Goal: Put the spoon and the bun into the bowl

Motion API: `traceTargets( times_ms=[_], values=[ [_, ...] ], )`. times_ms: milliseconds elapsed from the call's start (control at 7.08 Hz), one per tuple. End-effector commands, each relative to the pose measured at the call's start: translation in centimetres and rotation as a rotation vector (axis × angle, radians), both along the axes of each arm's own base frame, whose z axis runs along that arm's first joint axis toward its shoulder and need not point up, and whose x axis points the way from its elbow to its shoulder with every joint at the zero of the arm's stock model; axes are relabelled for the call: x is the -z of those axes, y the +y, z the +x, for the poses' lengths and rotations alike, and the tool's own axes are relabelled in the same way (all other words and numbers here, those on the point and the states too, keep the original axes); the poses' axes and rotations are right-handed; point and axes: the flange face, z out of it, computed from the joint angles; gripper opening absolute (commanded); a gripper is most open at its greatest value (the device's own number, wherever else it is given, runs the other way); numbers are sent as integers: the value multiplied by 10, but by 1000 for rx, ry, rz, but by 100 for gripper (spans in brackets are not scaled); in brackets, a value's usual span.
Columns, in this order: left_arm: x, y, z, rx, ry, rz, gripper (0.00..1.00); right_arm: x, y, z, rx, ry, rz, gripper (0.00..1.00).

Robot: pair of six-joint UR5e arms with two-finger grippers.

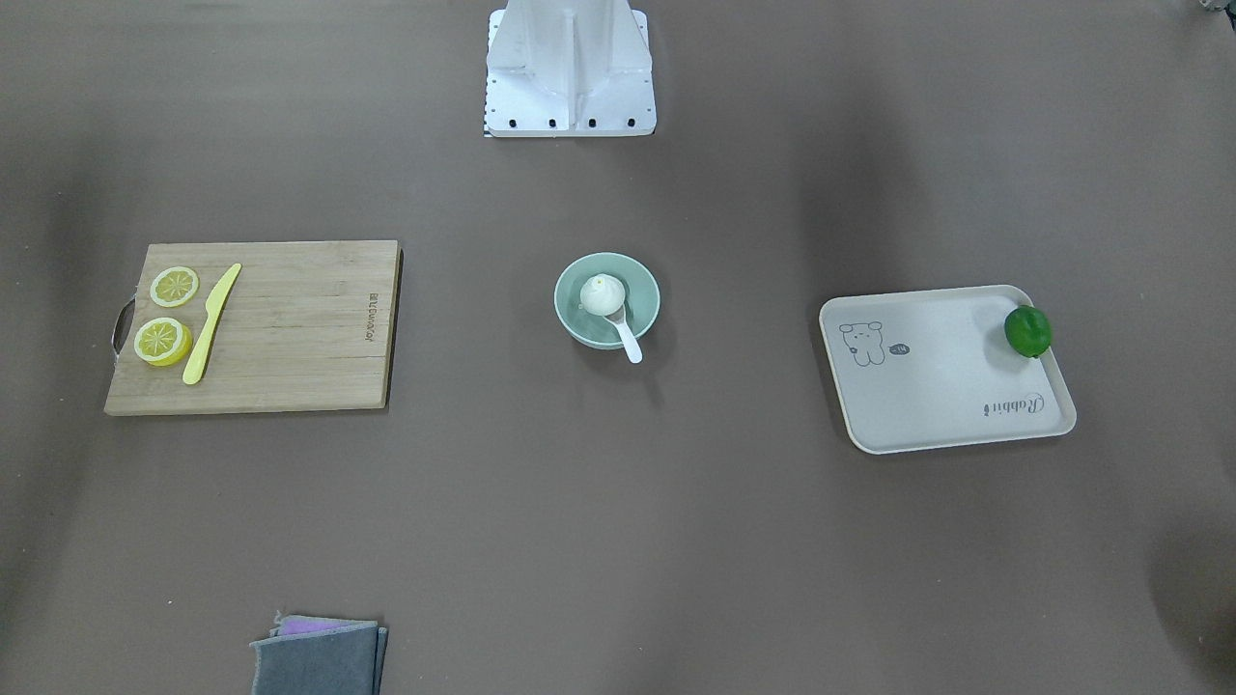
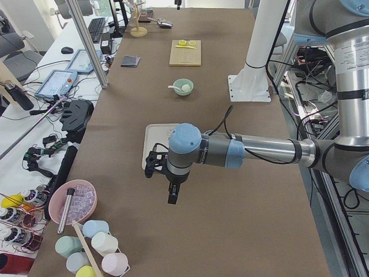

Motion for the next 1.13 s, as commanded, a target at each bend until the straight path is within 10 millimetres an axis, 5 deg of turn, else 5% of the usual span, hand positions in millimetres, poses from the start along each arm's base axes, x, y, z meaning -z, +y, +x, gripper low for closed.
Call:
traceTargets(
  times_ms=[0, 282, 988],
  values=[
    [-2, -2, 0, -4, -11, 1, 99, -20, 17, 11, -6, 31, -16, 100],
    [-10, 3, -1, -1, -13, -16, 99, -29, 35, 16, 6, 5, -34, 100],
    [-13, 10, 0, -2, -8, -24, 99, -33, 38, 14, 9, -13, -49, 100]
  ],
)
